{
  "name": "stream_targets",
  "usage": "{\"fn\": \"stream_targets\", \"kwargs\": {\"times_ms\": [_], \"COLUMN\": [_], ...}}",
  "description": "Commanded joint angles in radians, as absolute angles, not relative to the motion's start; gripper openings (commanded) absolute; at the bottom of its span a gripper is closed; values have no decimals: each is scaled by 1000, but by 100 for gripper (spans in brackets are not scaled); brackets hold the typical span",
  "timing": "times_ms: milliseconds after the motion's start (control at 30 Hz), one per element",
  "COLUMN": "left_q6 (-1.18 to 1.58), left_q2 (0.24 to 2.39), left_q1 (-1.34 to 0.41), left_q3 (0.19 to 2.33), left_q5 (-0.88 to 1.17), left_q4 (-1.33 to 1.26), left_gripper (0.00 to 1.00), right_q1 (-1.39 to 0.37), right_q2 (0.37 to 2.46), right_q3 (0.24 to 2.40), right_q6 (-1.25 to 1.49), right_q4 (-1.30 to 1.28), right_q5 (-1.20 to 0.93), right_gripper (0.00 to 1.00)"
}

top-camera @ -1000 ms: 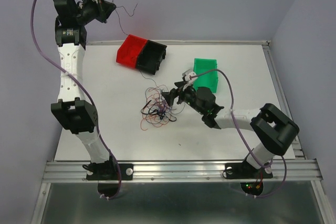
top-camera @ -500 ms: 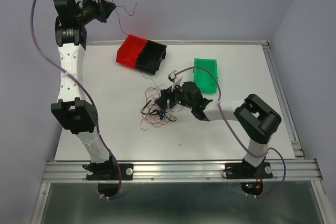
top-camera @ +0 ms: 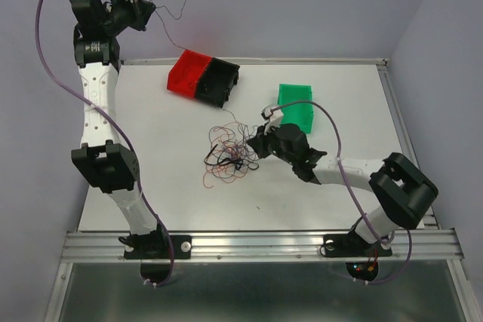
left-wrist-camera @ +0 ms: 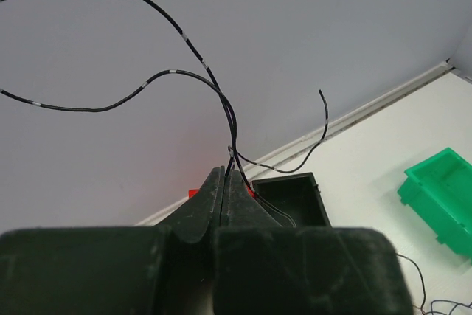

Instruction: Untangle the cables

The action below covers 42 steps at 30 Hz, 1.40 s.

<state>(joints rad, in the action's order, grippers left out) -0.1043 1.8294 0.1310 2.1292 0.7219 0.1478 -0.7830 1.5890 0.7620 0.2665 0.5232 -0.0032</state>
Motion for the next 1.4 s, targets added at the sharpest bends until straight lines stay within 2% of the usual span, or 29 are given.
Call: {"fn": "stream_targets", "kwargs": {"times_ms": [0, 200, 433, 633, 800, 900, 1033, 1133, 1367], "left_q6": [-78, -15, -63, -5, -5, -3, 17, 14, 28], "left_q2": [1793, 1830, 1789, 1801, 1804, 1798, 1779, 1752, 1746], "left_q1": [179, 264, 282, 339, 350, 350, 341, 337, 337], "left_q3": [2189, 2201, 2134, 2121, 2118, 2108, 2089, 2063, 2091], "left_q5": [706, 768, 718, 741, 749, 773, 886, 890, 900], "left_q4": [106, 81, 54, 26, 20, 8, 5, -26, -37], "left_gripper": [0, 0, 0, 0, 0, 0, 0, 0, 0], "right_q1": [-753, -689, -664, -649, -649, -647, -647, -647, -650], "right_q2": [1442, 1319, 1201, 954, 798, 752, 785, 857, 1006], "right_q3": [671, 604, 539, 420, 393, 382, 409, 433, 471], "right_q6": [290, 348, 426, 486, 491, 444, 350, 313, 247], "right_q4": [525, 451, 436, 419, 330, 319, 347, 402, 443], "right_q5": [115, 207, 366, 540, 569, 514, 222, -82, -383], "right_gripper": [1, 0, 1, 1, 1, 0, 1, 1, 1]}}
